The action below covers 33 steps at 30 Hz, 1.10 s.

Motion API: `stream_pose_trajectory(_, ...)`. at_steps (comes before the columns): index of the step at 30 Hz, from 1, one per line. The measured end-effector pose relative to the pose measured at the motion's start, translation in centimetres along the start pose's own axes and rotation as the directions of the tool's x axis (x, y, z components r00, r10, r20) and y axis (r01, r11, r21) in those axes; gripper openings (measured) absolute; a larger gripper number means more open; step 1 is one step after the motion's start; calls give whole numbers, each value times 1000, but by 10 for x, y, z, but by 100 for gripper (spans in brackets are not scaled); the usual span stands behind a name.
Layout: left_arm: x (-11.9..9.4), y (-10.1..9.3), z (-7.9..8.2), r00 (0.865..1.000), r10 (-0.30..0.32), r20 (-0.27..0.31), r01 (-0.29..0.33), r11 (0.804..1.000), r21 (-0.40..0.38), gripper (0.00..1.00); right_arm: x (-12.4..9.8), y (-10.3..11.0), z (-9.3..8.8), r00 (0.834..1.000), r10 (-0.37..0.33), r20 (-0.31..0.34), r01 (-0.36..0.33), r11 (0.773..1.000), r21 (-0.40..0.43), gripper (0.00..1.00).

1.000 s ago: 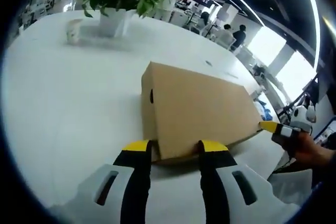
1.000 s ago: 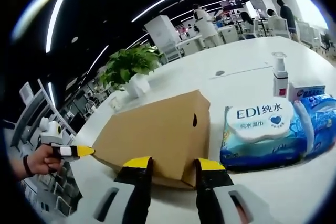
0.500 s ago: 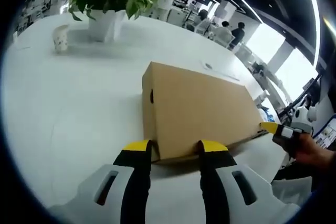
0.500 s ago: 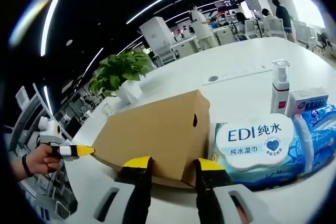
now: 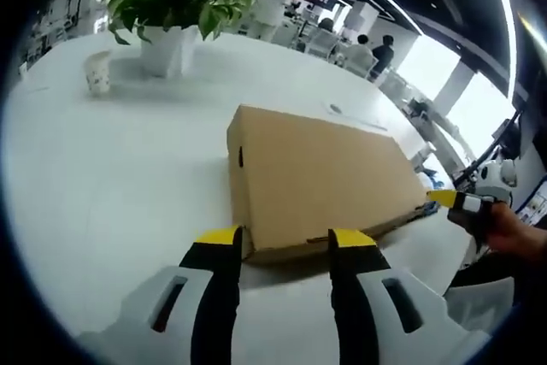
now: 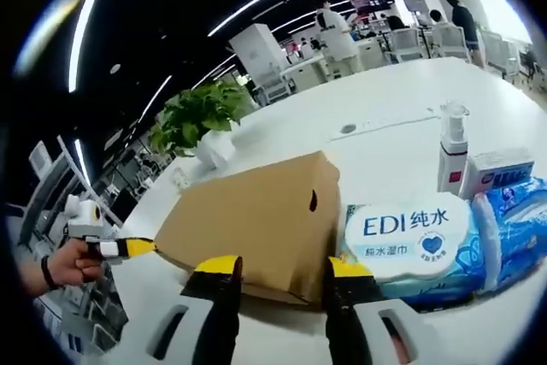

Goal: Operate the shoe box by opening the lid, removing the specified soft item, and placing it in the target area until the item is outside and the box remains undamaged.

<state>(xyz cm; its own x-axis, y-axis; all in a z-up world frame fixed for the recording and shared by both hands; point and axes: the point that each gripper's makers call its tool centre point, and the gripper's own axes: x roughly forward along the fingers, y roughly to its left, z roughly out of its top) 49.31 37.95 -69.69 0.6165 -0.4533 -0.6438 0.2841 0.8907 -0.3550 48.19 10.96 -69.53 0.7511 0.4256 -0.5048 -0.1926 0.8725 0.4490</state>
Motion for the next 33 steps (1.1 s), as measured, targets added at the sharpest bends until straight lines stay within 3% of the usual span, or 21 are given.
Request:
stream_pose_trajectory(4, -18, 0, -3, 999, 12, 32, -12, 1000, 10, 47, -36, -15, -2, 999, -23, 27, 24, 999, -48, 45)
stream_pose_trajectory(12, -51, -14, -19, 997, 2, 72, -7, 997, 75, 51, -112, -52, -8, 985, -117, 130, 121, 992, -25, 53)
stream_pose_trajectory(15, -60, -26, -28, 997, -8, 78, -1, 994, 111, 52, -131, -60, -14, 977, -157, 142, 174, 979, -111, 56)
stream_pose_trajectory(18, -60, -42, -40, 996, -57, 73, 48, 992, 114, 55, -143, -57, -16, 973, -163, 162, 184, 975, -124, 59)
stream_pose_trajectory(22, -59, -53, -52, 996, -58, 71, 51, 994, 92, 58, -150, -60, -23, 965, -179, 192, 202, 973, -110, 61)
stream_pose_trajectory(26, -60, -63, -51, 996, -46, 73, 34, 987, 160, 58, -151, -59, -32, 966, -182, 183, 202, 975, -95, 61)
stream_pose_trajectory(29, -60, -69, -46, 995, -46, 85, 32, 987, 157, 58, -154, -56, -21, 960, -173, 222, 200, 974, -106, 61)
stream_pose_trajectory(33, -58, -78, -46, 995, -42, 92, 27, 987, 157, 58, -153, -56, -25, 960, -180, 214, 206, 973, -108, 62)
